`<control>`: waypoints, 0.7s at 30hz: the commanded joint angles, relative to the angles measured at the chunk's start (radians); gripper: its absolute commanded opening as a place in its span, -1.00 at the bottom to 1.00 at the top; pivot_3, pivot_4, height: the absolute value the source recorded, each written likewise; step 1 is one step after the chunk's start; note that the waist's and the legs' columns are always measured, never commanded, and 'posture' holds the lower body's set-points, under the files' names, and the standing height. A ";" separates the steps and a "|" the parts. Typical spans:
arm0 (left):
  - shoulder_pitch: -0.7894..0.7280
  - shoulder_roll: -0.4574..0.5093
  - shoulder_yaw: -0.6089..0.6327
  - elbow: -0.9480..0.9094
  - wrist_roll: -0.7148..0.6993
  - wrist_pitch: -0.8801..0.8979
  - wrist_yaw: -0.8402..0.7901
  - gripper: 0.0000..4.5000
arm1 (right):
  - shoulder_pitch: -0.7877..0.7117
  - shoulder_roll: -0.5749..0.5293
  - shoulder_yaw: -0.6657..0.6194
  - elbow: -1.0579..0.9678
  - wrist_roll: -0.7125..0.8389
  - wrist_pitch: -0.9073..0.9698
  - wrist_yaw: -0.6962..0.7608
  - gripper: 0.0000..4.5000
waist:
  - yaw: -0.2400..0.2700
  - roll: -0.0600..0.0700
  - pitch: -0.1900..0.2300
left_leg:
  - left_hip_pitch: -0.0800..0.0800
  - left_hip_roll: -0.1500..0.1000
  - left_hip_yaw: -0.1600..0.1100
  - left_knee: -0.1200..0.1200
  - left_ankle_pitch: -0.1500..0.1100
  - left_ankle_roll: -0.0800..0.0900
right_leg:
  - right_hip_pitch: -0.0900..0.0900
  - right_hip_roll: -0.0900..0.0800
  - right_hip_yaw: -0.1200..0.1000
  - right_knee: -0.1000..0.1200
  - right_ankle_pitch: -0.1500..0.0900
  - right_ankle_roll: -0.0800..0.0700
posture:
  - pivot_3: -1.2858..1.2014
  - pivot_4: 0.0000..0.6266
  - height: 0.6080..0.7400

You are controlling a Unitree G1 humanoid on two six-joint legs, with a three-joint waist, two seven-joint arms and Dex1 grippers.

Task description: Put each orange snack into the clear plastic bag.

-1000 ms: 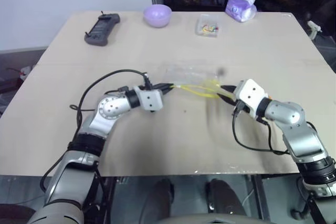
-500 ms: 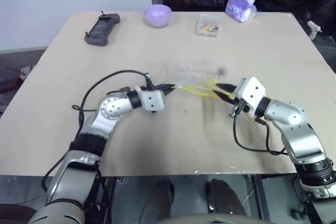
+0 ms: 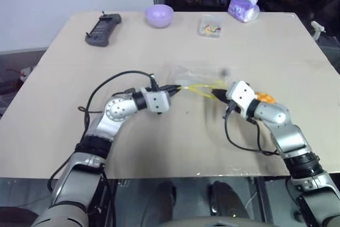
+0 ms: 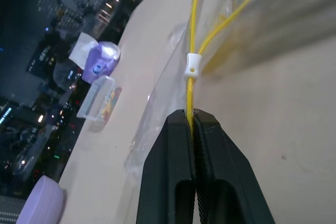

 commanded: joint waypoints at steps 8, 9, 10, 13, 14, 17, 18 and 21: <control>-0.004 -0.020 -0.002 -0.115 0.000 0.089 0.014 -1.00 | -0.190 0.039 0.110 0.224 -0.210 -0.120 -0.108 -0.38 | 0.000 0.000 0.000 | 0.000 0.000 0.000 0.000 0.000 0.000 | 0.000 0.000 0.000 0.000 0.000 0.000 | 0.03 -0.52 1.00; -0.002 -0.018 0.000 -0.120 0.012 0.099 0.024 -1.00 | -0.199 0.042 0.116 0.232 -0.221 -0.124 -0.109 -0.23 | 0.000 0.000 0.000 | 0.000 0.000 0.000 0.000 0.000 0.000 | 0.000 0.000 0.000 0.000 0.000 0.000 | 0.03 -0.52 1.00; 0.000 -0.016 0.003 -0.125 0.023 0.107 0.033 -1.00 | -0.208 0.046 0.121 0.239 -0.231 -0.129 -0.112 0.00 | 0.000 0.000 0.000 | 0.000 0.000 0.000 0.000 0.000 0.000 | 0.000 0.000 0.000 0.000 0.000 0.000 | 0.03 -0.52 1.00; 0.009 -0.014 0.006 -0.130 0.055 0.138 0.060 -1.00 | -0.238 0.062 0.130 0.267 -0.245 -0.139 -0.118 0.59 | -0.002 0.000 0.000 | 0.000 0.000 0.000 0.000 0.000 0.000 | 0.000 0.000 0.000 0.000 0.000 0.000 | 0.03 -0.52 1.00; 0.015 -0.014 0.004 -0.135 0.063 0.145 0.067 -1.00 | -0.247 0.066 0.132 0.278 -0.250 -0.143 -0.121 0.83 | -0.002 0.000 0.000 | 0.000 0.000 0.000 0.000 0.000 0.000 | 0.000 0.000 0.000 0.000 0.000 0.000 | 0.03 -0.52 1.00; 0.036 -0.017 0.005 -0.162 0.076 0.176 0.083 -1.00 | -0.265 0.073 0.134 0.309 -0.267 -0.152 -0.131 0.98 | -0.002 0.000 0.000 | 0.000 0.000 0.000 0.000 0.000 0.000 | 0.000 0.000 0.000 0.000 0.000 0.000 | 0.03 -0.52 1.00; 0.047 -0.019 0.008 -0.175 0.081 0.194 0.092 -1.00 | -0.271 0.076 0.133 0.319 -0.270 -0.155 -0.136 0.98 | -0.001 0.000 0.000 | 0.000 0.000 0.000 0.000 0.000 0.000 | 0.000 0.000 0.000 0.000 0.000 0.000 | 0.03 -0.52 1.00; 0.073 -0.020 0.011 -0.208 0.095 0.236 0.113 -1.00 | -0.284 0.079 0.129 0.338 -0.280 -0.174 -0.152 0.98 | 0.000 0.000 0.000 | 0.000 0.000 0.000 0.000 0.000 0.000 | 0.000 0.000 0.000 0.000 0.000 0.000 | 0.03 -0.52 1.00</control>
